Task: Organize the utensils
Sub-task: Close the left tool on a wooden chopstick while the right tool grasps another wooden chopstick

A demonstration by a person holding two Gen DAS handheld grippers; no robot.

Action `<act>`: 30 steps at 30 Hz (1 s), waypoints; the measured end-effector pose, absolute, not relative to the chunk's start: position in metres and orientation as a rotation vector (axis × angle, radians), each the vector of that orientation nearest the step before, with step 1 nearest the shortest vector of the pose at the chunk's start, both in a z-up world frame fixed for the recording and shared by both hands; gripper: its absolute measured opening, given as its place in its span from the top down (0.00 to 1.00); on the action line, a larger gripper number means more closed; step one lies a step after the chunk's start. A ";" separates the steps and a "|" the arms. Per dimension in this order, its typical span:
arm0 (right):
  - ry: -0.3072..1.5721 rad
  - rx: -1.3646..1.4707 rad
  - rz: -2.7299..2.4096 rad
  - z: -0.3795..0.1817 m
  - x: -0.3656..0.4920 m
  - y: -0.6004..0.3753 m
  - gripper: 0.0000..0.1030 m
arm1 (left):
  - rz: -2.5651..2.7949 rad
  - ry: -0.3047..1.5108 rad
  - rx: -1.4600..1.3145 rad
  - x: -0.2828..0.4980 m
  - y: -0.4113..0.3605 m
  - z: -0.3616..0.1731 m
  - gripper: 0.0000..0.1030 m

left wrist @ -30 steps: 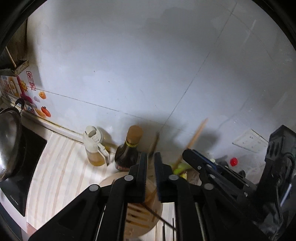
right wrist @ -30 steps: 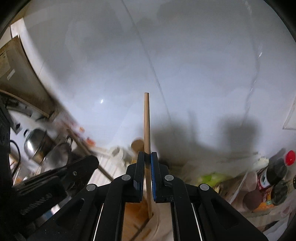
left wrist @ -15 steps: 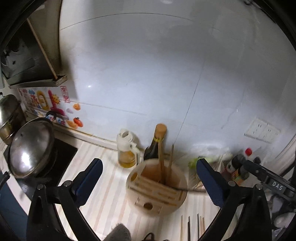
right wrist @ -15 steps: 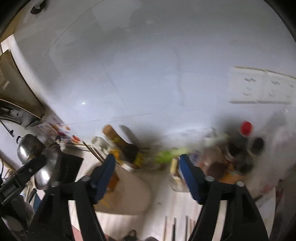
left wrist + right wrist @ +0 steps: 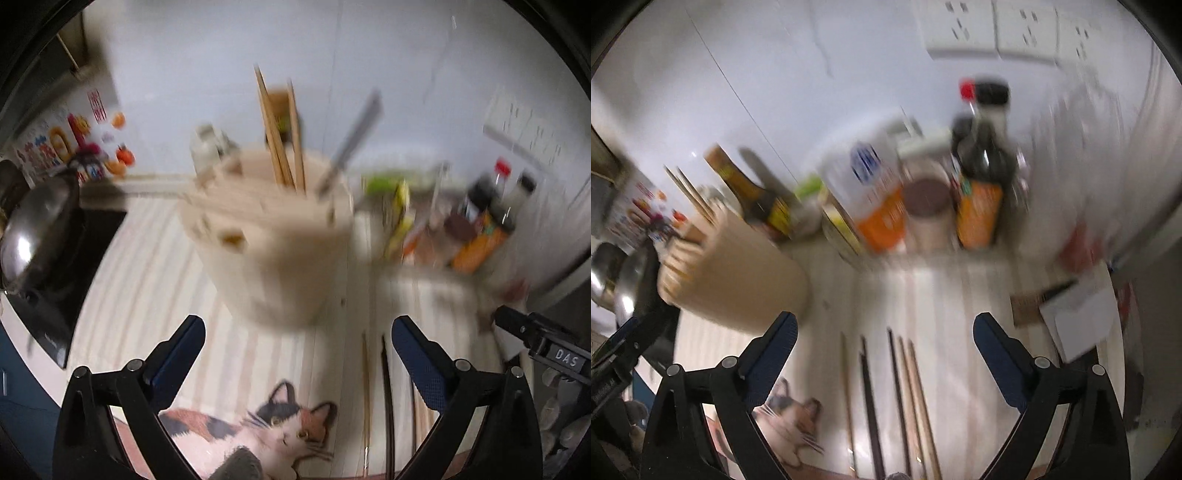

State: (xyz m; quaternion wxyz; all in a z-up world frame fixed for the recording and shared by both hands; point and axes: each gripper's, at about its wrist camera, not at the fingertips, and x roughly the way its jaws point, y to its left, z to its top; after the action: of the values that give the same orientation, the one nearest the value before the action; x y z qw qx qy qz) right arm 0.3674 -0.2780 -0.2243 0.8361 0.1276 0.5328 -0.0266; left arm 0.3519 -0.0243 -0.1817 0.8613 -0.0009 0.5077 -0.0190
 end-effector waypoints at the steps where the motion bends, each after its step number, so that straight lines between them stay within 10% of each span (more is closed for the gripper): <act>1: 1.150 0.271 -0.062 -0.235 0.364 -0.280 0.05 | -0.041 1.092 0.020 0.350 -0.030 -0.194 0.00; 4: 1.222 0.281 -0.068 -0.264 0.358 -0.286 0.12 | -0.037 1.164 0.067 0.344 -0.044 -0.227 0.00; 6: 1.298 0.284 -0.060 -0.291 0.354 -0.290 0.40 | -0.033 1.228 0.082 0.342 -0.051 -0.250 0.00; 9: 1.392 0.274 -0.039 -0.329 0.351 -0.291 0.54 | -0.040 1.298 0.091 0.341 -0.060 -0.280 0.01; 22: 1.519 0.211 0.005 -0.393 0.342 -0.284 0.85 | -0.172 1.455 0.121 0.341 -0.108 -0.357 0.57; 26: 1.517 0.178 -0.036 -0.393 0.335 -0.289 0.94 | -0.186 1.440 0.185 0.337 -0.126 -0.360 0.93; 30: 1.537 0.206 -0.079 -0.393 0.323 -0.309 0.94 | -0.172 1.446 0.185 0.331 -0.117 -0.360 0.96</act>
State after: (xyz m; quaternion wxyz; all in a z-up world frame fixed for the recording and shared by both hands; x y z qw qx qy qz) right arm 0.3233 -0.3094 -0.3933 0.7135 0.0932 0.6936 -0.0355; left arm 0.3312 -0.1174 -0.3601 0.7424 0.0842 0.6600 -0.0783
